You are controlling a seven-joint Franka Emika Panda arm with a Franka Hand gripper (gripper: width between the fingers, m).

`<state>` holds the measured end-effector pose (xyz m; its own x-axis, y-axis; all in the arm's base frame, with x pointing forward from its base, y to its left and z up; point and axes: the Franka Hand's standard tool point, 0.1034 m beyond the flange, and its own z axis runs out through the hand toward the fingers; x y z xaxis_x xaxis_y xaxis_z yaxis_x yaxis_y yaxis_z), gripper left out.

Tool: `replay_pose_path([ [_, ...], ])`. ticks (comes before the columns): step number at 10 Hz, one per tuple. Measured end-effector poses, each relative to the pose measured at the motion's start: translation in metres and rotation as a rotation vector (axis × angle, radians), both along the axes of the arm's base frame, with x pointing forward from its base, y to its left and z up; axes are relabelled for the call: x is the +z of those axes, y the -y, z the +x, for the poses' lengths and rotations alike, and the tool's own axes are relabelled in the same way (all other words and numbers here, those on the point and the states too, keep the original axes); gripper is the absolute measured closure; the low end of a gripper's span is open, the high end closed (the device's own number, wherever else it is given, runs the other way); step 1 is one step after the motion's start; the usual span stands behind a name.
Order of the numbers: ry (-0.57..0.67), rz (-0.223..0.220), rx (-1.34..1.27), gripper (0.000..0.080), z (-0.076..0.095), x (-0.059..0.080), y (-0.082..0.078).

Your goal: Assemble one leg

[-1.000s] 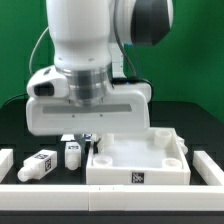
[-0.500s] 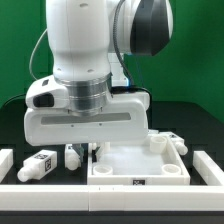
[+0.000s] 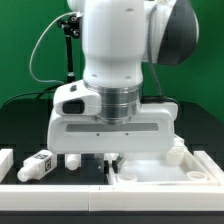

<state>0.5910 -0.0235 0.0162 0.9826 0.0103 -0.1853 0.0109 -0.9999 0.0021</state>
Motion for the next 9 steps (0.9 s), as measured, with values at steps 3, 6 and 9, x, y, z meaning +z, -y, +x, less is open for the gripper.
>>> replay_pose_path([
  [3, -0.006, -0.007, -0.042, 0.0745, 0.0, 0.0, -0.002],
  [6, -0.005, -0.007, -0.043, 0.0522, 0.0, 0.0, -0.002],
  [9, -0.006, -0.002, -0.084, 0.0219, -0.008, 0.024, -0.014],
])
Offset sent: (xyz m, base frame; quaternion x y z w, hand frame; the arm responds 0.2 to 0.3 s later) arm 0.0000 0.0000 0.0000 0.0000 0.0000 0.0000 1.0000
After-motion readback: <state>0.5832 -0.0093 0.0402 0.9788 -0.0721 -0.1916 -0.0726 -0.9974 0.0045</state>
